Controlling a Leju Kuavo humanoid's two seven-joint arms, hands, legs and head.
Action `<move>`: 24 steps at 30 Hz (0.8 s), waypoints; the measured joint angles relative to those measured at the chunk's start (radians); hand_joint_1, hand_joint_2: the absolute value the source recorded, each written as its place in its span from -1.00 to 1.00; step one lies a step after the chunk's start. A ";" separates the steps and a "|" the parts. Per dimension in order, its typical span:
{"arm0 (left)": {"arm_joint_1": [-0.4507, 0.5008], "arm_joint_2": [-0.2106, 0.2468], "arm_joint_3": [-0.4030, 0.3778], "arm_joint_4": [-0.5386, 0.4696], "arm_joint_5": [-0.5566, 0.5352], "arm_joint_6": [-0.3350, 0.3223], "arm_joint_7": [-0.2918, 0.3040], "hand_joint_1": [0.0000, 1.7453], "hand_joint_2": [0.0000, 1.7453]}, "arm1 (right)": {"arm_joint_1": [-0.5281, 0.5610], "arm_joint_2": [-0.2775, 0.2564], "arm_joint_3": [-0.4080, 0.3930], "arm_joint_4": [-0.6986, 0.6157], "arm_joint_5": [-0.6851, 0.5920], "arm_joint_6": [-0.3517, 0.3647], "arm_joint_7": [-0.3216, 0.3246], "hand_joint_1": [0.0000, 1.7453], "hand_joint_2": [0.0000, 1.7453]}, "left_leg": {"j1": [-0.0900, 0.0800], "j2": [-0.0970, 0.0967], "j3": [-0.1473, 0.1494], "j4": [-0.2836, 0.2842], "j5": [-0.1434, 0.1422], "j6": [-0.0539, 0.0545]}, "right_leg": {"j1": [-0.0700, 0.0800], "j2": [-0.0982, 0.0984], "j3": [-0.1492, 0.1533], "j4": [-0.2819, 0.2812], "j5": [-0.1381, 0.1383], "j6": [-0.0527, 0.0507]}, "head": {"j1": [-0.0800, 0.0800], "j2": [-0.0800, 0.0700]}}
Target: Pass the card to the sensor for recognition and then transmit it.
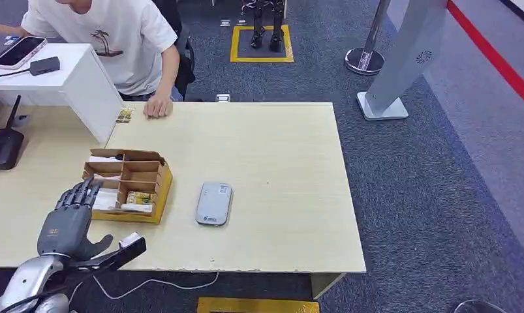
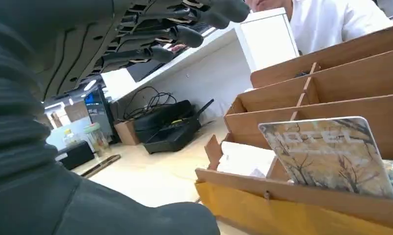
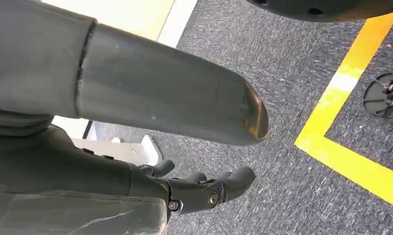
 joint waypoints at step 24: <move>-0.012 -0.026 0.016 0.025 -0.003 -0.003 0.000 -1.00 1.00 | 0.000 0.000 0.000 0.000 0.000 0.000 0.000 -1.00 -1.00 | 0.000 0.000 0.000 0.000 0.000 0.000 | 0.000 0.000 0.000 0.000 0.000 0.000 | 0.000 0.000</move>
